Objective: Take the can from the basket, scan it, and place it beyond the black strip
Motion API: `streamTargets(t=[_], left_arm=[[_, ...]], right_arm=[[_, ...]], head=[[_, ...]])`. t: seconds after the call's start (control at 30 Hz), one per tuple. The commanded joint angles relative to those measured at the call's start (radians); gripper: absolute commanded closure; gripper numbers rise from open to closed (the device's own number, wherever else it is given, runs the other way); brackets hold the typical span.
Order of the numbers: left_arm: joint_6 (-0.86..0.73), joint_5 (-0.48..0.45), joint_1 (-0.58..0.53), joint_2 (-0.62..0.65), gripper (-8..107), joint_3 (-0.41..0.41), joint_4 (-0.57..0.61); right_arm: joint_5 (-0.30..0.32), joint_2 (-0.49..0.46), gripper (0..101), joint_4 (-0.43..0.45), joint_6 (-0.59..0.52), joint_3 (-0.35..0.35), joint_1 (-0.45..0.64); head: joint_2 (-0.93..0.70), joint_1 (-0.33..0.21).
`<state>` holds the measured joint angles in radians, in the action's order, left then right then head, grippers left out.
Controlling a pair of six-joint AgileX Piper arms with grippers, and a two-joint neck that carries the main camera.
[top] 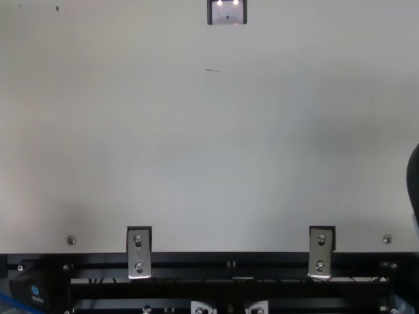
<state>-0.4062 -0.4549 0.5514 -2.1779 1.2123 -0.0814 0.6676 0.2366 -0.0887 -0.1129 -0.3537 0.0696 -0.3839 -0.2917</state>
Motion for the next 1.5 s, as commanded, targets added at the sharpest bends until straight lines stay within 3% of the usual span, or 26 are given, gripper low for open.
streamTargets(t=[0.0,0.27,0.63,1.33,1.37,1.4,1.47], left_arm=[[-0.011,0.024,0.009,-0.026,9,0.006,0.013],[-0.086,0.077,0.033,-0.103,9,0.033,0.106],[-0.214,0.079,0.047,-0.183,9,0.087,0.249],[-0.268,0.108,0.035,-0.346,9,0.198,0.275],[-0.260,0.108,0.035,-0.352,43,0.205,0.268],[-0.252,0.107,0.034,-0.357,89,0.210,0.260],[-0.235,0.106,0.034,-0.362,89,0.220,0.244]], right_arm=[[0.000,0.000,0,0.000,0.000,0.000,0.000],[0.000,0.000,0,0.000,0.000,0.000,0.000],[0.000,0.000,0,0.000,0.000,0.000,0.000],[0.000,0.000,0,0.000,0.000,0.000,0.000],[0.000,0.000,0,0.000,0.000,0.000,0.000],[0.000,0.000,0,0.000,0.000,0.000,0.000],[0.000,0.000,0,0.000,0.000,0.000,0.000]], head=[[-0.009,-0.026],[-0.009,-0.026],[-0.009,-0.026],[-0.009,-0.026],[-0.009,-0.026],[-0.009,-0.026],[-0.009,-0.026]])
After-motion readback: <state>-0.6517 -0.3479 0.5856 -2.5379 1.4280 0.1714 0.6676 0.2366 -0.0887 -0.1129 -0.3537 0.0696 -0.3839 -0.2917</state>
